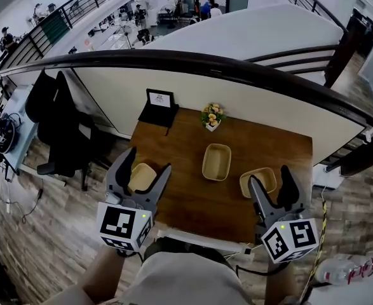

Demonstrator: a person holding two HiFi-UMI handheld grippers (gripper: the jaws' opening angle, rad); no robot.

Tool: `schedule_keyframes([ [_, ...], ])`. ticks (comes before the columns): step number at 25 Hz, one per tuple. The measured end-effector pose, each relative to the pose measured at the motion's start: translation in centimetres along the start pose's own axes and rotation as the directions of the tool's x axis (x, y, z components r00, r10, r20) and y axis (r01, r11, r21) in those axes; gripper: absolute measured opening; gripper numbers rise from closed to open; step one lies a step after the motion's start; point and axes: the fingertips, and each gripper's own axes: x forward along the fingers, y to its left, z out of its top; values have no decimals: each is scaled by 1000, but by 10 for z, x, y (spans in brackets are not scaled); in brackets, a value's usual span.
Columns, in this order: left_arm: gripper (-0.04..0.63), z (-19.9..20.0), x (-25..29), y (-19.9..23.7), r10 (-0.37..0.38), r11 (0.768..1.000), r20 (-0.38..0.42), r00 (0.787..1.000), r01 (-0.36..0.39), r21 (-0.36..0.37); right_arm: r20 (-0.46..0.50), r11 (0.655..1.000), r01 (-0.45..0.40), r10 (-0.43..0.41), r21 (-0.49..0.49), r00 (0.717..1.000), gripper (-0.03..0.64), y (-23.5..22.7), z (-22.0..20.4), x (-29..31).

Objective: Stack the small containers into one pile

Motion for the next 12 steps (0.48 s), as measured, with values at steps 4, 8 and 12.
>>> schedule_keyframes([
  [4, 334, -7, 5, 1, -48, 999, -22, 999, 48, -3, -17, 1000, 9, -9, 5, 1000, 371, 7, -2, 5],
  [8, 334, -9, 7, 6, -69, 997, -33, 997, 70, 29, -46, 999, 22, -20, 33, 999, 362, 14, -12, 9],
  [12, 334, -20, 10, 17, -86, 995, -65, 994, 89, 41, -64, 995, 28, -22, 92, 998, 348, 21, -26, 21],
])
